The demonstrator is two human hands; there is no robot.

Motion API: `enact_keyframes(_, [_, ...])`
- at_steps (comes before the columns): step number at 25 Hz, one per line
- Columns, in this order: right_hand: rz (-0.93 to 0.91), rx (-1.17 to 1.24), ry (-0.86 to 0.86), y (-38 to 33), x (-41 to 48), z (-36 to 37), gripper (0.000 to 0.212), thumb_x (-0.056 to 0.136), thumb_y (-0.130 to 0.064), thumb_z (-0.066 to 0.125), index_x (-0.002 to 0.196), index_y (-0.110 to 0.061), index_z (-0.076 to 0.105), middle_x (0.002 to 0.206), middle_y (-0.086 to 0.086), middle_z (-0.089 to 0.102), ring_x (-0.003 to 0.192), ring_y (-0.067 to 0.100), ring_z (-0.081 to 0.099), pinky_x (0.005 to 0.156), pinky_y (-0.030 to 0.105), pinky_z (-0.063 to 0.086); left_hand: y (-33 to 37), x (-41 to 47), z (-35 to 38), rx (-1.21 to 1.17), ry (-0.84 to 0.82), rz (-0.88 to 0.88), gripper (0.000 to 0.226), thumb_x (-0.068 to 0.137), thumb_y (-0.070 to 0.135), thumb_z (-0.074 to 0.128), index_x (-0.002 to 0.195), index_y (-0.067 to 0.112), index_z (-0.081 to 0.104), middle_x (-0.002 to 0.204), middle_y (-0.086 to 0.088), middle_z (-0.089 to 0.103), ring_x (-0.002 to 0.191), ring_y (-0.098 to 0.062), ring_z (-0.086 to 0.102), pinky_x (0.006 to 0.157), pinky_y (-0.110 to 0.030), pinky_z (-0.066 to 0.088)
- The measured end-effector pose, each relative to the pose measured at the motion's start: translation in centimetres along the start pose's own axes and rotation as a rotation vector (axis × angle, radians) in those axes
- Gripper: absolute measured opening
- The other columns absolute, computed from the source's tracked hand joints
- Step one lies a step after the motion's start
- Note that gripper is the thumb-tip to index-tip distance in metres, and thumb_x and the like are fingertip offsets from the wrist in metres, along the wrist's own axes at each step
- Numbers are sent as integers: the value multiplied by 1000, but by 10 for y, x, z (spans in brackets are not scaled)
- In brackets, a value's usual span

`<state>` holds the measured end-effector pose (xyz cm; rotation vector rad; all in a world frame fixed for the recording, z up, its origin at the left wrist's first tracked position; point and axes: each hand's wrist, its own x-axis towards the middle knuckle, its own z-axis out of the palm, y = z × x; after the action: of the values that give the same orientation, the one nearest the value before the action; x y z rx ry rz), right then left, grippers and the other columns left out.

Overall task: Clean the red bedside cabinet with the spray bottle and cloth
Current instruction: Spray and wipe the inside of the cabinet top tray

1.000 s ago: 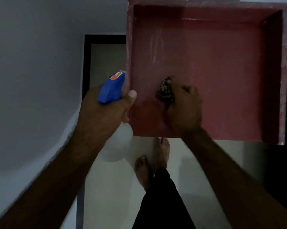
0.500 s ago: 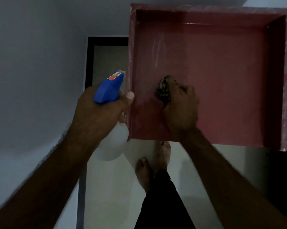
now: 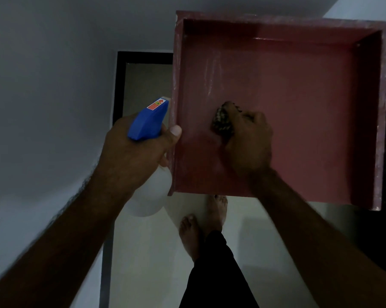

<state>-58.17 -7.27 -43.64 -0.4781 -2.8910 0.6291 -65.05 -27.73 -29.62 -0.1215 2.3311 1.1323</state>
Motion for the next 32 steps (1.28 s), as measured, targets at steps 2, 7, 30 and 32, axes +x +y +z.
enact_keyframes(2, [107, 19, 21, 5, 5, 0, 81, 67, 3, 73, 146, -11, 60, 113, 21, 72, 109, 44, 59, 88, 50, 51, 2, 3, 1, 8, -4, 10, 26, 91, 33, 65, 83, 9, 59, 76, -15, 67, 55, -1, 61, 48, 0, 41])
enact_keyframes(7, [-69, 59, -19, -27, -4, 9, 66, 78, -16, 48, 142, -13, 62, 114, 13, 74, 109, 42, 61, 85, 51, 50, 2, 9, 3, 56, -23, 15, 33, 90, 35, 67, 87, 3, 61, 81, -20, 66, 66, -18, 64, 49, -2, 42])
enact_keyframes(30, [-254, 79, -193, -25, 9, 13, 68, 83, -27, 40, 148, -15, 57, 132, 10, 70, 122, 43, 57, 95, 55, 50, 14, 27, 2, 54, -20, 22, 26, 88, 36, 67, 81, 13, 61, 70, -7, 66, 57, -2, 63, 47, -1, 40])
enact_keyframes(32, [-204, 52, -146, -12, 17, 11, 66, 82, -18, 51, 148, -16, 57, 127, 10, 72, 116, 41, 59, 91, 51, 51, 15, 26, 1, 47, -17, 17, 24, 88, 36, 67, 79, 16, 60, 68, -4, 65, 55, 2, 63, 47, -1, 40])
